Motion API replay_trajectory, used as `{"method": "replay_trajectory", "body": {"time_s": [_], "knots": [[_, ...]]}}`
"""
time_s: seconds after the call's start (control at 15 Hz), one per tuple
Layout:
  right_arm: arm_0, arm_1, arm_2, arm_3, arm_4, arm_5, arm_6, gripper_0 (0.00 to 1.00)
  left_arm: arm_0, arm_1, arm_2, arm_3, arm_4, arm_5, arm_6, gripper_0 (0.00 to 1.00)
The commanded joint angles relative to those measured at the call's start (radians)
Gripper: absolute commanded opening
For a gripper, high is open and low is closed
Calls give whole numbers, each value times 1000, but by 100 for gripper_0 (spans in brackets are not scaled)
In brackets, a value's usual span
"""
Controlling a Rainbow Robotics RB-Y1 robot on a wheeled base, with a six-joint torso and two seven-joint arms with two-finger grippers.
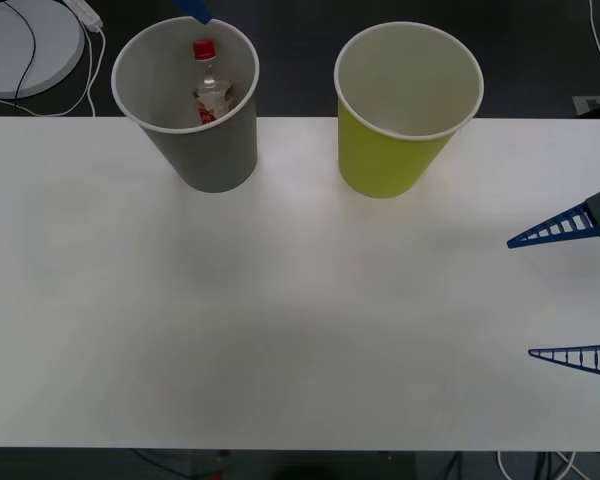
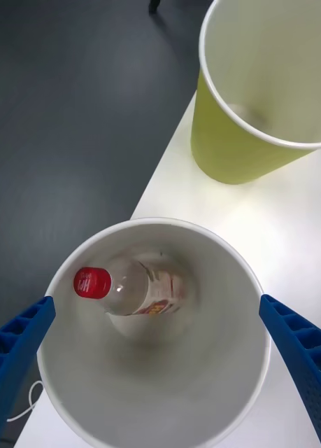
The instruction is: Put the can into the green bin and the plastic bottle into the gray bin
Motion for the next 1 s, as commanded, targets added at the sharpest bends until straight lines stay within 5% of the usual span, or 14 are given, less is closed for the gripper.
{"method": "replay_trajectory", "body": {"time_s": [0.07,0.33,1.0], "knots": [[0,0,0,0,0,0,0,100,0,47,-52,-45,48,0,-7,100],[0,0,0,0,0,0,0,100,12,148,-127,-129,150,0,-22,100],[0,0,0,0,0,0,0,100,239,414,-127,-433,364,147,-44,100]]}}
